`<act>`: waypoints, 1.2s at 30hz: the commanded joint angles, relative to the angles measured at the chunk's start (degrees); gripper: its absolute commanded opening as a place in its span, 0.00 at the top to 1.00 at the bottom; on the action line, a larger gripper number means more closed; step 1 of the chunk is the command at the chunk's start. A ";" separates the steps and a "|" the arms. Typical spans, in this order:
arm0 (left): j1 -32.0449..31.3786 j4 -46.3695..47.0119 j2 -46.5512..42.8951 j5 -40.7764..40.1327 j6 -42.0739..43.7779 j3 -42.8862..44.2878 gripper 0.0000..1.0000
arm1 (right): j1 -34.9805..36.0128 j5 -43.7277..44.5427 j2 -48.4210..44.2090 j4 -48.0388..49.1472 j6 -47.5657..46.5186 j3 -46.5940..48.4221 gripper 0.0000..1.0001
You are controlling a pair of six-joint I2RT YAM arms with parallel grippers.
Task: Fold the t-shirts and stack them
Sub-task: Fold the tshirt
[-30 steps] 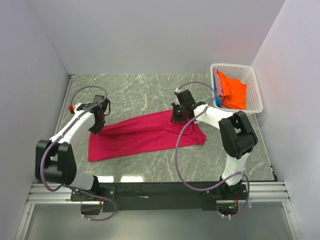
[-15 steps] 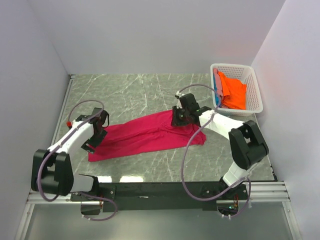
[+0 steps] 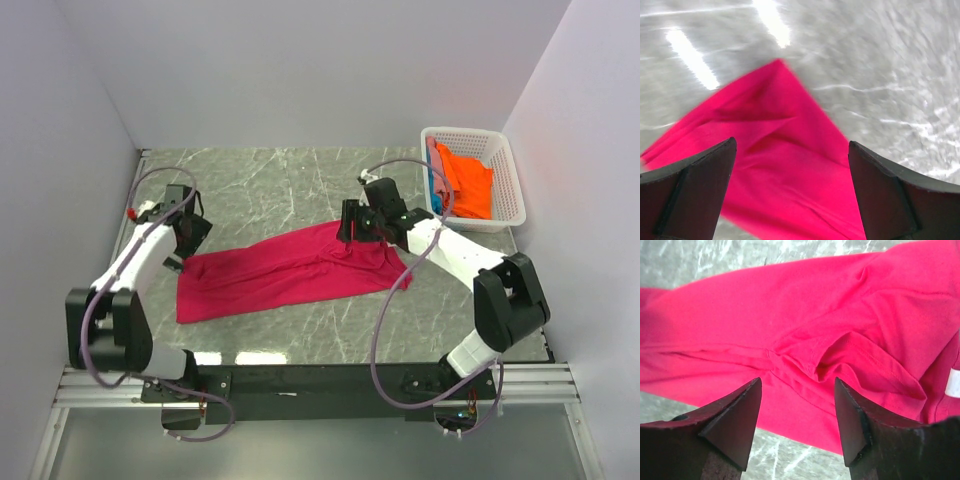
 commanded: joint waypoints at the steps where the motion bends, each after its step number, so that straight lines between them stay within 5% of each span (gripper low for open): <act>1: -0.05 6.32 4.96 6.24 6.05 2.62 0.01 | -1.83 -0.94 2.30 1.20 3.02 4.44 0.33; 12: 2.15 3.61 12.62 0.98 4.13 -5.72 0.00 | -7.46 -3.15 16.89 -4.42 6.72 12.44 0.31; 23: 7.68 -11.78 2.09 -10.27 -9.23 -12.14 0.01 | -10.36 2.65 25.07 -10.05 6.10 17.19 0.31; 28: 15.85 -1.71 -5.65 1.65 -0.72 -15.92 0.00 | -13.08 5.37 26.04 -11.36 4.08 22.79 0.31; 33: 18.58 -9.30 -11.53 -1.30 -1.93 -11.81 0.00 | -13.53 4.41 23.94 -12.68 1.53 28.26 0.31; 36: 18.94 -8.62 -18.47 3.48 1.20 -7.95 0.00 | -13.26 3.89 19.90 -12.43 1.18 27.05 0.31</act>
